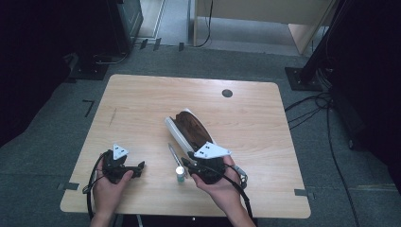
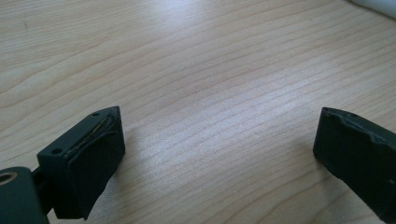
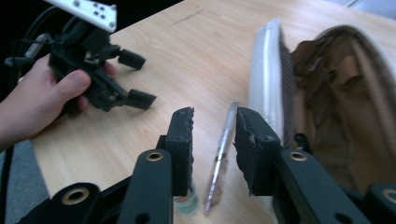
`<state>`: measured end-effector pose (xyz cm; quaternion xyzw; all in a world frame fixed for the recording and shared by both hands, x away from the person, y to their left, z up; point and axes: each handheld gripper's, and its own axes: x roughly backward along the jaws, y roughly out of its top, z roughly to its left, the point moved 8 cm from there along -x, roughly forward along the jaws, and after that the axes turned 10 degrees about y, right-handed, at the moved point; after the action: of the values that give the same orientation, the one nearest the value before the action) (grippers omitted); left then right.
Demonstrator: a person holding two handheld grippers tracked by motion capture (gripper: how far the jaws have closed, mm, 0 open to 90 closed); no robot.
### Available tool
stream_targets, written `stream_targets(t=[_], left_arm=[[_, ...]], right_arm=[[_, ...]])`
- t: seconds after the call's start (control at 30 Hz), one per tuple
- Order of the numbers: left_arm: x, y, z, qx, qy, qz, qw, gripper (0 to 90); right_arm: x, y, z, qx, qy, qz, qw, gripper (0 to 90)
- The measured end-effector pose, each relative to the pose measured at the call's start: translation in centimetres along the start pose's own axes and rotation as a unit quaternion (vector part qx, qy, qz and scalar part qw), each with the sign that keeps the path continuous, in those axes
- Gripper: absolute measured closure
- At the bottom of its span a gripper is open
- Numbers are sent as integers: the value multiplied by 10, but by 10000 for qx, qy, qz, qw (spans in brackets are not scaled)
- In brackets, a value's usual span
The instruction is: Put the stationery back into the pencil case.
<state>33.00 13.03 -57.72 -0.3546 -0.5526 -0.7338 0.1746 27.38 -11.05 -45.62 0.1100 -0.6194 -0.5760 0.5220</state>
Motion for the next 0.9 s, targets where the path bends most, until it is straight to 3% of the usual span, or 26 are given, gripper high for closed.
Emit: stream_targets(t=[0.17, 0.3, 0.63, 0.9], left_arm=[[0, 0, 0, 1, -1, -1, 10000, 23], [0, 0, 0, 0, -1, -2, 10000, 23], [0, 0, 0, -2, -1, -1, 10000, 23], [0, 0, 0, 1, -1, -1, 10000, 23]], right_arm=[[-7, -7, 9, -5, 330, 109, 9994, 622], [-9, -10, 13, -49, 445, 124, 9989, 615], [-19, -19, 18, 12, 493, 342, 9982, 607], [-26, -25, 18, 75, 378, 514, 9979, 608]])
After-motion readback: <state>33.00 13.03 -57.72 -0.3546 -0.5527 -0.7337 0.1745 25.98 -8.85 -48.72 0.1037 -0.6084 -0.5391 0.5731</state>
